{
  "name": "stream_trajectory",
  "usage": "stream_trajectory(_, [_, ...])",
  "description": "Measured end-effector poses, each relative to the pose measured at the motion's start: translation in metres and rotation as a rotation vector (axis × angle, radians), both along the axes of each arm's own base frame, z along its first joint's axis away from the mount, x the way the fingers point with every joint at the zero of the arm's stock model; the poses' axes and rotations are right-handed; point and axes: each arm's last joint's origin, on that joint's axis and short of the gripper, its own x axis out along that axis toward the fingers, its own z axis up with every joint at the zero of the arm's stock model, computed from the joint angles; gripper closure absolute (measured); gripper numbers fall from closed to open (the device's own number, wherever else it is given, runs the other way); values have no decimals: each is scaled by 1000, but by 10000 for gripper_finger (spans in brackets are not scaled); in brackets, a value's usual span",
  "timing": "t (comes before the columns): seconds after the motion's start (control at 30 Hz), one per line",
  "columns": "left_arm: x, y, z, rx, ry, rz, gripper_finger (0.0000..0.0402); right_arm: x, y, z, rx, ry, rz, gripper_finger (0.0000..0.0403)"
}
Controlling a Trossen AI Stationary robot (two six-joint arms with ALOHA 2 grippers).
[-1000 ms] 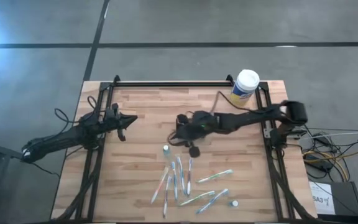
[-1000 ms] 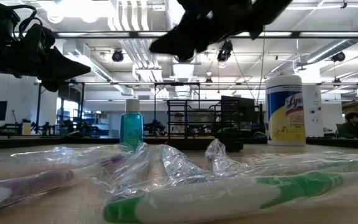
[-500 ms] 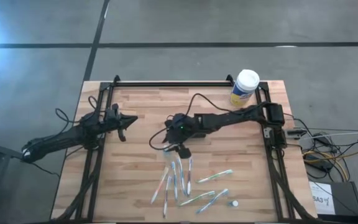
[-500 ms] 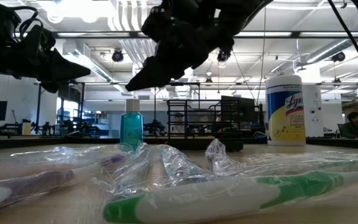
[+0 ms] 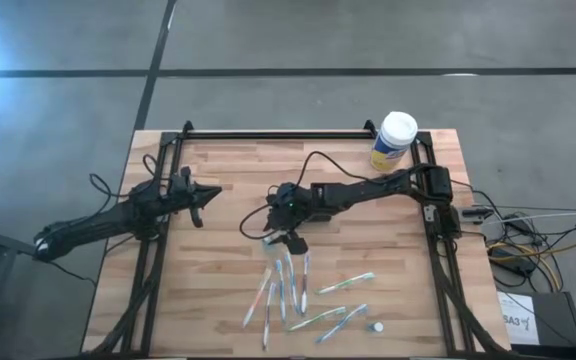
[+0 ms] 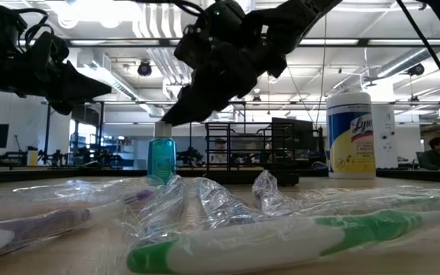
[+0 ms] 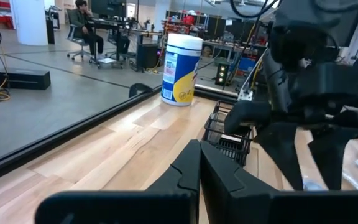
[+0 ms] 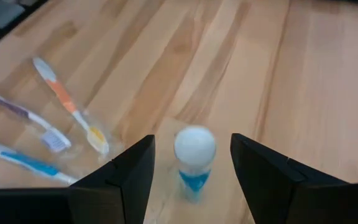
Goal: Pick & Place toothbrushing station
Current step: Put the top blue mouthwash into the black wire organizer
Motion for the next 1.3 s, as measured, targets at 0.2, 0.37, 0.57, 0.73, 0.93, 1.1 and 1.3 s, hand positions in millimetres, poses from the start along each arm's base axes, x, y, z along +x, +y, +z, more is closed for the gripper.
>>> stream_trajectory(0.2, [0,0,0,-1,3,3,394,4,0,-11,-8,8,-7,197])
stream_trajectory(0.37, [0,0,0,-1,3,4,394,5,0,-16,-7,11,-9,197])
stream_trajectory(0.57, [0,0,0,-2,5,3,394,5,0,-17,-1,13,-14,213])
stream_trajectory(0.73, [0,0,0,-2,5,3,394,5,0,-17,0,14,-14,259])
stream_trajectory(0.93, [0,0,0,-2,6,3,394,5,0,-14,3,8,-17,317])
stream_trajectory(1.1, [0,0,0,-2,5,3,394,2,0,2,4,-27,-20,317])
stream_trajectory(1.3, [0,0,-1,-3,7,3,394,-9,1,43,0,-112,-19,317])
